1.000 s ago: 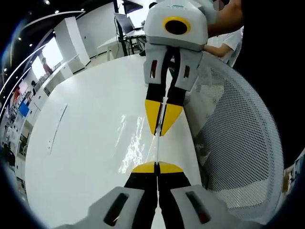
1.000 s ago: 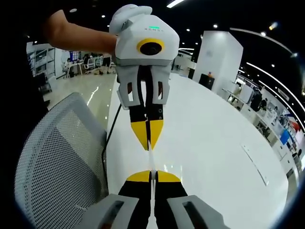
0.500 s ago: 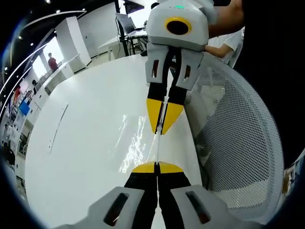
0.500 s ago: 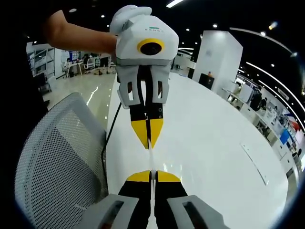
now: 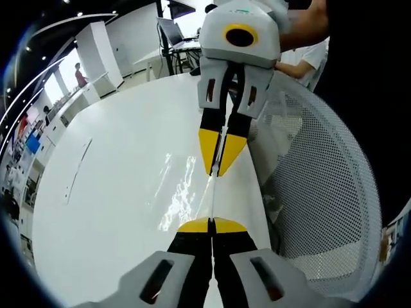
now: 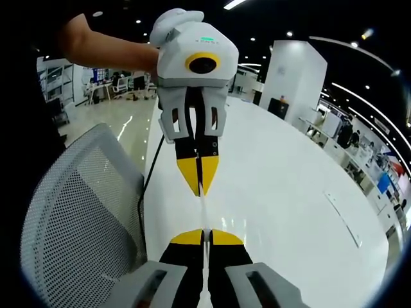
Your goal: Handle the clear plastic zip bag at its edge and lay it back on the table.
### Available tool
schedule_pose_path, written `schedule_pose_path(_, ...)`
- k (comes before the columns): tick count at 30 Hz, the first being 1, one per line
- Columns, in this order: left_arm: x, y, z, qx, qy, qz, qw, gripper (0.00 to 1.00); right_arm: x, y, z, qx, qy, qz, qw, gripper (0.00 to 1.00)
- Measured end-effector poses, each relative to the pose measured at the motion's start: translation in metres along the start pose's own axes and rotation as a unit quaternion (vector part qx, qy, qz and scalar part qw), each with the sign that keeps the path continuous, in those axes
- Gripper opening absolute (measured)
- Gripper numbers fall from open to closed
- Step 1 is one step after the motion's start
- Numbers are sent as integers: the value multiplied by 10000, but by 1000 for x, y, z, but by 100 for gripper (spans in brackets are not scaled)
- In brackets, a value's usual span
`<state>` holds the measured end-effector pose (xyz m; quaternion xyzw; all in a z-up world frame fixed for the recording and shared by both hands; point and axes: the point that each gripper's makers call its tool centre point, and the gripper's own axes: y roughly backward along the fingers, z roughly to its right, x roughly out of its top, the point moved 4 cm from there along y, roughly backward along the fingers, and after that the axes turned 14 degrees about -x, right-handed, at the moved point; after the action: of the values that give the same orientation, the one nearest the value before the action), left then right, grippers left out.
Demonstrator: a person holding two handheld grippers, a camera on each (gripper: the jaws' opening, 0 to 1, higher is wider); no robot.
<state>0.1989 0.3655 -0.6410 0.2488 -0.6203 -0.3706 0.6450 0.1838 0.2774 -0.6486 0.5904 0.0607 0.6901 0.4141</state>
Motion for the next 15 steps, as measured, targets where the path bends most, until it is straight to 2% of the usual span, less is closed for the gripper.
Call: schedule_pose_path(15, 0, 0, -1, -1, 26, 14, 10000, 0, -1, -1, 1, -4, -45, 20, 10000, 0)
